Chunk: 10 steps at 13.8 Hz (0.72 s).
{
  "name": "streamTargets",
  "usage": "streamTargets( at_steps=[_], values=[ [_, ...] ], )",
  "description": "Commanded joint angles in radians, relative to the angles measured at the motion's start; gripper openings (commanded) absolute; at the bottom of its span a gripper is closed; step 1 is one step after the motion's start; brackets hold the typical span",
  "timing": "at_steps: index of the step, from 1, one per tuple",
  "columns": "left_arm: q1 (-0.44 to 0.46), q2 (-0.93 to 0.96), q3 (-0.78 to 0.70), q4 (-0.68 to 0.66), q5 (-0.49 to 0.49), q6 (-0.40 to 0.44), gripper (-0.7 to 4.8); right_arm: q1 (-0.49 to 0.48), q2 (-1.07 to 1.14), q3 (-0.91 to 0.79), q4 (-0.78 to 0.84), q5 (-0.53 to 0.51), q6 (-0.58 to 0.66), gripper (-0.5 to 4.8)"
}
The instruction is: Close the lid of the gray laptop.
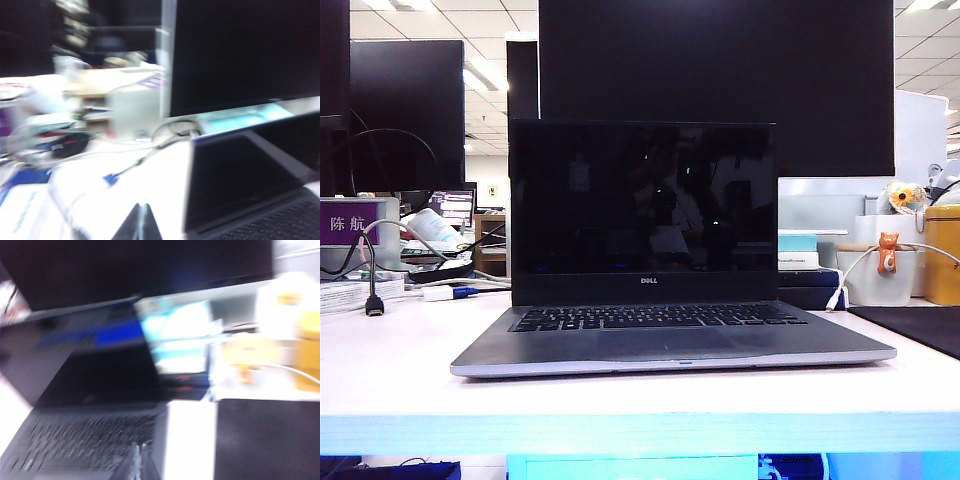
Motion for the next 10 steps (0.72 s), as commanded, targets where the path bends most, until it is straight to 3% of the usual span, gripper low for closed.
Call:
streamTargets(
  at_steps=[1, 7, 10],
  values=[
    [0.0, 0.14, 0.167, -0.094, 0.015, 0.033, -0.05, -0.001, 0.147, 0.136, -0.038, -0.071, -0.046, -0.02],
    [-0.001, 0.479, 0.445, -0.158, 0.155, 0.061, -0.05, -0.001, 0.434, 0.349, -0.105, -0.291, -0.095, -0.02],
    [-0.006, 0.64, 0.615, -0.303, 0.198, 0.091, -0.05, 0.0, 0.496, 0.385, -0.161, -0.323, -0.156, -0.02]
  ],
)
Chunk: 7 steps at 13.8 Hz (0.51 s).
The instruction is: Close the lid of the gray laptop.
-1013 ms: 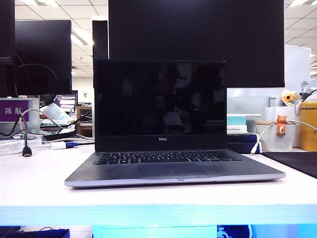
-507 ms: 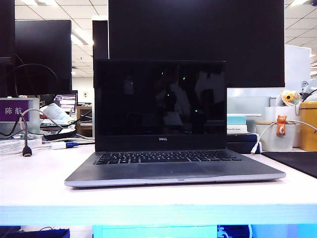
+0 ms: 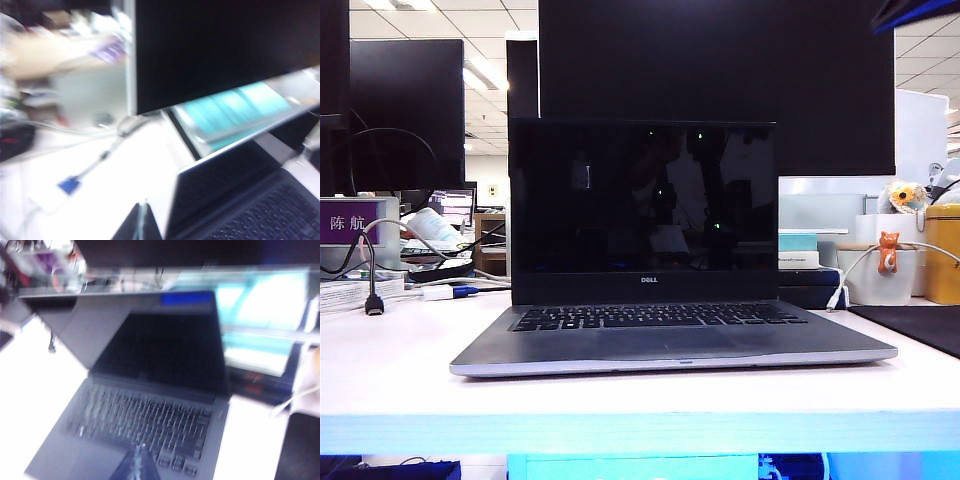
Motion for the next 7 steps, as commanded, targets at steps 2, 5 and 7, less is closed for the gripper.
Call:
streamTargets(
  at_steps=[2, 5, 7],
  values=[
    [-0.033, 0.212, 0.254, -0.22, 0.023, 0.089, -0.05, -0.006, 0.062, 0.035, -0.053, -0.025, -0.064, -0.02],
    [-0.057, 0.361, 0.436, -0.319, 0.042, 0.101, -0.05, -0.012, 0.11, 0.076, -0.06, -0.027, -0.068, -0.02],
    [-0.068, 0.489, 0.6, -0.432, 0.049, 0.064, -0.05, -0.013, 0.154, 0.171, -0.105, -0.043, -0.097, -0.02]
  ],
)
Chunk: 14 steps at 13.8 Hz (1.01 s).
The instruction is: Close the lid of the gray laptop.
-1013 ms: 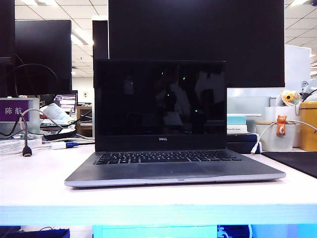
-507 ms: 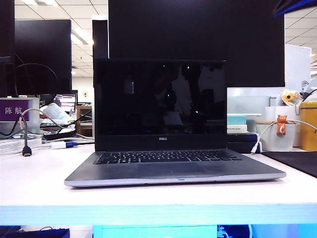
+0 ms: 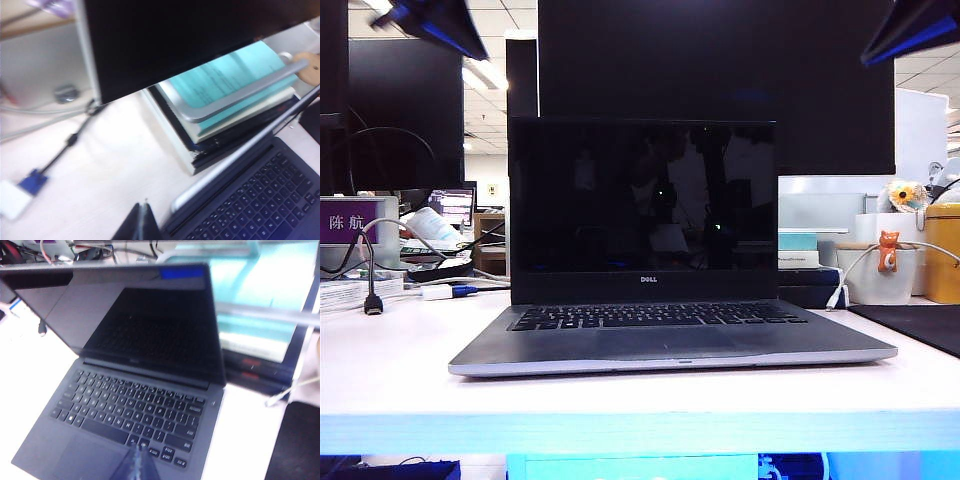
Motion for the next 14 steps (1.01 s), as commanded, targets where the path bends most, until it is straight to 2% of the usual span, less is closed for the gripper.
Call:
streamTargets(
  at_steps=[1, 5, 11, 13, 14],
  values=[
    [-0.005, 0.092, 0.134, -0.107, 0.029, -0.043, -0.05, 0.001, 0.037, 0.105, -0.047, -0.025, -0.061, -0.02],
    [-0.044, 0.188, 0.285, -0.203, 0.017, -0.079, -0.05, 0.002, 0.123, 0.209, -0.151, -0.025, -0.117, -0.02],
    [-0.161, 0.272, 0.297, -0.217, -0.222, -0.119, -0.05, 0.004, 0.147, 0.216, -0.146, -0.029, -0.125, -0.02],
    [-0.193, 0.284, 0.297, -0.275, -0.243, -0.107, -0.05, 0.004, 0.147, 0.215, -0.148, -0.03, -0.127, -0.02],
    [-0.2, 0.284, 0.297, -0.302, -0.222, -0.097, -0.05, 0.004, 0.147, 0.215, -0.148, -0.029, -0.134, -0.02]
  ],
)
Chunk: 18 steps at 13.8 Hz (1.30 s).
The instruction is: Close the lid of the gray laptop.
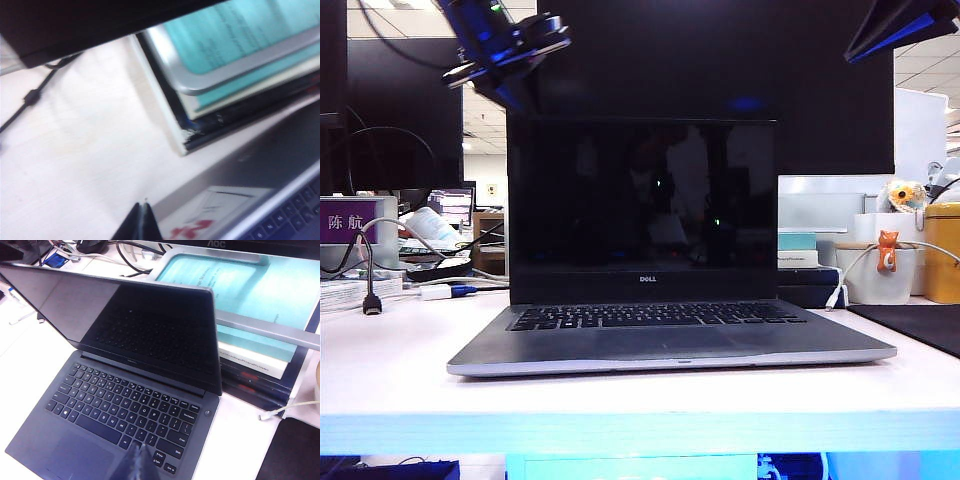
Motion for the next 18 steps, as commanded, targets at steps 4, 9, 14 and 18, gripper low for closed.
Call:
streamTargets(
  at_steps=[4, 9, 14, 18],
  values=[
    [-0.085, -0.004, 0.002, -0.282, 0.021, 0.09, -0.05, -0.001, -0.003, 0.006, 0.006, -0.002, -0.024, -0.02],
    [-0.162, -0.017, 0.002, -0.435, 0.052, 0.152, -0.05, -0.002, -0.003, 0.006, 0.003, 0.002, -0.025, -0.02],
    [-0.194, -0.081, 0.001, -0.465, 0.071, 0.154, -0.05, -0.002, 0.006, 0.006, 0.004, 0.002, -0.029, -0.02],
    [-0.193, -0.104, 0.001, -0.261, -0.081, 0.088, -0.05, -0.002, 0.012, 0.005, 0.002, 0.002, -0.028, -0.02]
  ],
)
